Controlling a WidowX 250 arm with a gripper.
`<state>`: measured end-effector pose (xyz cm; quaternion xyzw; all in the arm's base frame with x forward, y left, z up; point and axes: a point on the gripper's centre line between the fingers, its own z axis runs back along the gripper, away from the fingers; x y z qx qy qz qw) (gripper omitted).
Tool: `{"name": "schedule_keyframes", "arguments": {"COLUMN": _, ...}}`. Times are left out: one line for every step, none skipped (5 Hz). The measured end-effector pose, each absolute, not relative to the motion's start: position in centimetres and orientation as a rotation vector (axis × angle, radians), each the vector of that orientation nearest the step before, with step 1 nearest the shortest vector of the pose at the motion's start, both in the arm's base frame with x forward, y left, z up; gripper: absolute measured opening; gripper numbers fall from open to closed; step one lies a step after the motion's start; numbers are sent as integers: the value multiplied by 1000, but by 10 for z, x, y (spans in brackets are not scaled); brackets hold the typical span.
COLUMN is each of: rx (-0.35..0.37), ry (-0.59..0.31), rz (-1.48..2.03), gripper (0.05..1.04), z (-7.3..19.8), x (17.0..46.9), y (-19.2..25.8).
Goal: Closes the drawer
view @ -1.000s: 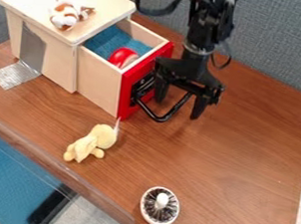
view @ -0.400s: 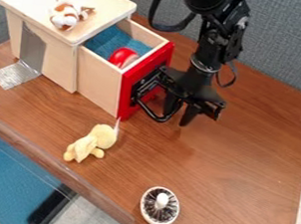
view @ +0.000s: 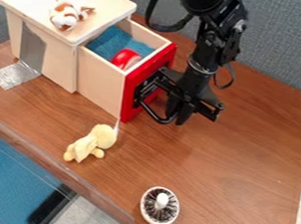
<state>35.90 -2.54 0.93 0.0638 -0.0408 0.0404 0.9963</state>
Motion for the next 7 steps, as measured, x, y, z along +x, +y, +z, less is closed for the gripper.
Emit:
{"name": "schedule_keyframes", "arguments": {"rx": 164, "ry": -71, "rz": 107, "gripper": 135, "z": 5, "x": 355, "y": -3}}
{"name": "schedule_keyframes", "arguments": {"rx": 173, "ry": -74, "rz": 164, "gripper": 135, "z": 4, "x": 354, "y": 23}}
{"name": "schedule_keyframes", "arguments": {"rx": 184, "ry": -72, "rz": 188, "gripper": 135, "z": 4, "x": 354, "y": 37}}
{"name": "schedule_keyframes", "arguments": {"rx": 192, "ry": -69, "rz": 232, "gripper": 135, "z": 4, "x": 352, "y": 57}}
{"name": "schedule_keyframes", "arguments": {"rx": 192, "ry": -67, "rz": 285, "gripper": 135, "z": 6, "x": 349, "y": 79}}
{"name": "schedule_keyframes", "arguments": {"rx": 171, "ry": -64, "rz": 311, "gripper": 181, "z": 6, "x": 348, "y": 84}}
{"name": "schedule_keyframes", "arguments": {"rx": 136, "ry": -12, "rz": 397, "gripper": 437, "z": 2, "x": 336, "y": 86}}
